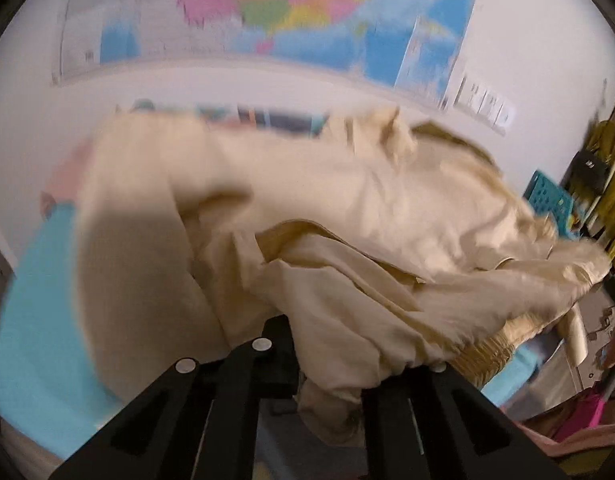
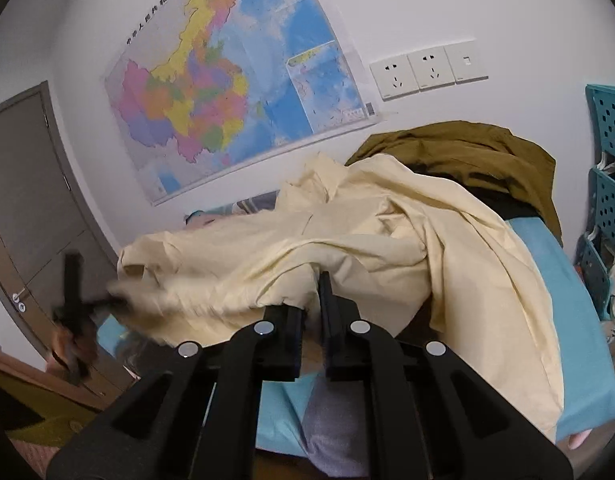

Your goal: Fold large clothes

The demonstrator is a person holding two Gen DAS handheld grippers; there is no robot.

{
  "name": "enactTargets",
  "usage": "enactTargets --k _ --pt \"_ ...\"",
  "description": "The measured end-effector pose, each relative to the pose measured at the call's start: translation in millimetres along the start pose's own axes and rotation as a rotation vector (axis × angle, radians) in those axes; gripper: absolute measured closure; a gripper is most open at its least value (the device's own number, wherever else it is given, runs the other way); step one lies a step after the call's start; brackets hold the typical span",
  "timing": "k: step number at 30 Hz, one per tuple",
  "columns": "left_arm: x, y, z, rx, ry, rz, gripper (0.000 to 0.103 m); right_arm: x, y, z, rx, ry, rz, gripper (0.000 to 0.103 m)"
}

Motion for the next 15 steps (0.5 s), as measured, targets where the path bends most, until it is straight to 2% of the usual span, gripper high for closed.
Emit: enactTargets --k 2,3,4,6,7,9,10,11,12,13,14,15 --pt "-6.1 2.3 1.8 0.025 -0.083 0.056 0.094 -7.4 -15.1 -23.2 0.096 -0.014 -0.033 0.096" --pt "-11.1 -5.1 -4.4 0.067 -0.137 0.078 0.094 -12.9 -23.4 -35.3 0.143 -0.022 -0.065 0.096" --pt "-14.9 -13.7 -12.4 0.112 -0.167 0.072 0.09 -21.2 -34.4 -52.7 0.203 0.007 -0.143 0.096" --pt "-15.9 -37.8 -34.2 0.219 -0.213 0.113 0.084 -29.0 -44.9 -71.8 0.288 0.012 -0.169 0.093" --pt "-17.1 -50.8 -46.2 0.267 -0.253 0.145 0.083 -32.0 -47.1 -76.8 0.316 0.029 -0.2 0.088" --pt "-20.8 -59.7 -59.8 0.298 -0.333 0.183 0.073 -29.4 -45.3 -76.8 0.359 0.073 -0.192 0.078" --pt "-24.3 -55.9 -61.7 0.291 -0.347 0.151 0.059 -25.1 -39.4 -70.1 0.364 0.133 -0.198 0.066" --pt "-25.7 -48.6 -58.7 0.262 -0.344 0.116 0.059 -21.6 -35.1 -63.0 0.362 0.176 -0.195 0.049" --pt "-26.2 -40.5 -55.0 0.235 -0.337 0.085 0.059 -17.4 -28.3 -54.8 0.357 0.22 -0.178 0.042" --pt "-27.5 -25.6 -47.5 0.189 -0.331 0.034 0.057 -13.4 -20.1 -45.5 0.336 0.261 -0.162 0.039" --pt "-29.4 -9.7 -41.4 0.145 -0.331 -0.028 0.051 -10.4 -9.5 -32.2 0.305 0.298 -0.138 0.037" --pt "-32.4 6.3 -37.0 0.102 -0.345 -0.096 0.047 -7.7 0.3 -17.6 0.281 0.312 -0.078 0.035"
Point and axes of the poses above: each gripper's, at about its wrist camera, not at the fingertips, and y roughly against the way its jaws point, x to its left, z to its top, the point moved 6 cm from there along -y, roughly the way its jaws point, and after that the axes turned 10 degrees about -z, right-handed, at the moved point
